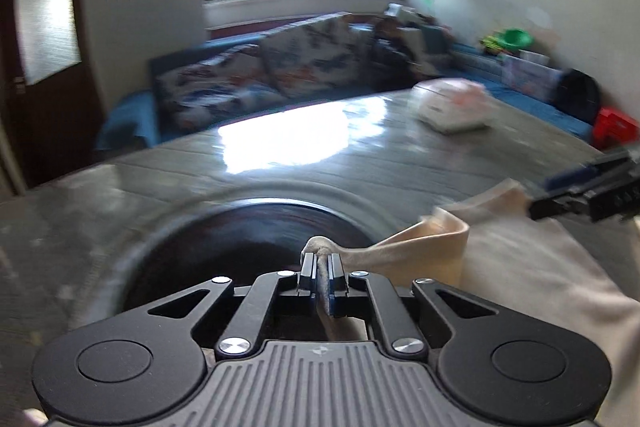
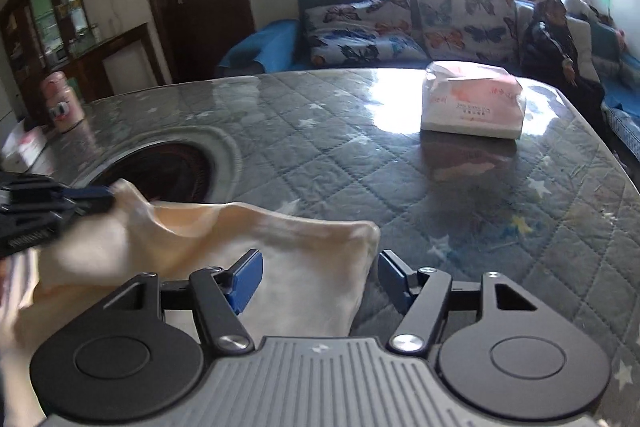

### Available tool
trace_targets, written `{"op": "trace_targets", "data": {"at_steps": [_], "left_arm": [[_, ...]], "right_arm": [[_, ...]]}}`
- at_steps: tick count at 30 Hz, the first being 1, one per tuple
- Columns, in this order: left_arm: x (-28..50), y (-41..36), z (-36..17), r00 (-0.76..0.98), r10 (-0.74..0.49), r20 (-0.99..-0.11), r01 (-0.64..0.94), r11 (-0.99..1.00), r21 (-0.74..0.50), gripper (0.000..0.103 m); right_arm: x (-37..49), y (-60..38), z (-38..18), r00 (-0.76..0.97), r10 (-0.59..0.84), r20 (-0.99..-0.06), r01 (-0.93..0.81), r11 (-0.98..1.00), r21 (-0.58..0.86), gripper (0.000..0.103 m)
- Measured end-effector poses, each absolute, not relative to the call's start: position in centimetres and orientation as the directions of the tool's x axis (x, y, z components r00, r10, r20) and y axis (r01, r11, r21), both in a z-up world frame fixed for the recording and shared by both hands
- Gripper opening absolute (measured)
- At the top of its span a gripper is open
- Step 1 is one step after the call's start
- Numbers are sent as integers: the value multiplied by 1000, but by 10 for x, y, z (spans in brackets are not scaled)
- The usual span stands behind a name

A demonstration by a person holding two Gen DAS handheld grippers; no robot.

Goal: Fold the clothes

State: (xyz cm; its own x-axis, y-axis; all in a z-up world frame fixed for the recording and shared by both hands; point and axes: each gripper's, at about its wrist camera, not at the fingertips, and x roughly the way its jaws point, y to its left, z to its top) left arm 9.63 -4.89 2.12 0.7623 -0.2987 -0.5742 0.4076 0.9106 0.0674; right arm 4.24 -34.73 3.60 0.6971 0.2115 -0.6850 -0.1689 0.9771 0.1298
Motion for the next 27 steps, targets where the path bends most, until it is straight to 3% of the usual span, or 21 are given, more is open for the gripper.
{"op": "trace_targets", "data": {"at_steps": [7,8,10,12,17,19,23,27], "left_arm": [[129,-29,11,777,-214,-592,331,939,95,6],[130,-27,8,775,-212,-595,330,939,95,6],[134,-27,3,775,-203,-599,324,941,101,6],[138,-27,-1,776,-189,-601,315,943,110,6],[151,-28,-12,776,-137,-616,285,947,149,6],[153,-26,-15,770,-128,-625,279,949,149,10],[139,-18,-5,787,-123,-605,260,955,145,14],[108,-17,13,794,-171,-583,281,954,102,32]], "right_arm": [[69,-346,22,662,197,-723,-140,980,140,41],[72,-344,21,660,189,-727,-136,982,132,36],[76,-341,19,666,164,-727,-133,986,101,16],[83,-339,20,671,135,-729,-124,990,70,10],[100,-330,19,679,105,-726,-136,991,16,11],[103,-326,20,689,79,-720,-137,990,-22,22],[85,-324,33,717,77,-692,-147,988,-43,25],[39,-314,50,726,159,-669,-238,971,-27,30]]}}
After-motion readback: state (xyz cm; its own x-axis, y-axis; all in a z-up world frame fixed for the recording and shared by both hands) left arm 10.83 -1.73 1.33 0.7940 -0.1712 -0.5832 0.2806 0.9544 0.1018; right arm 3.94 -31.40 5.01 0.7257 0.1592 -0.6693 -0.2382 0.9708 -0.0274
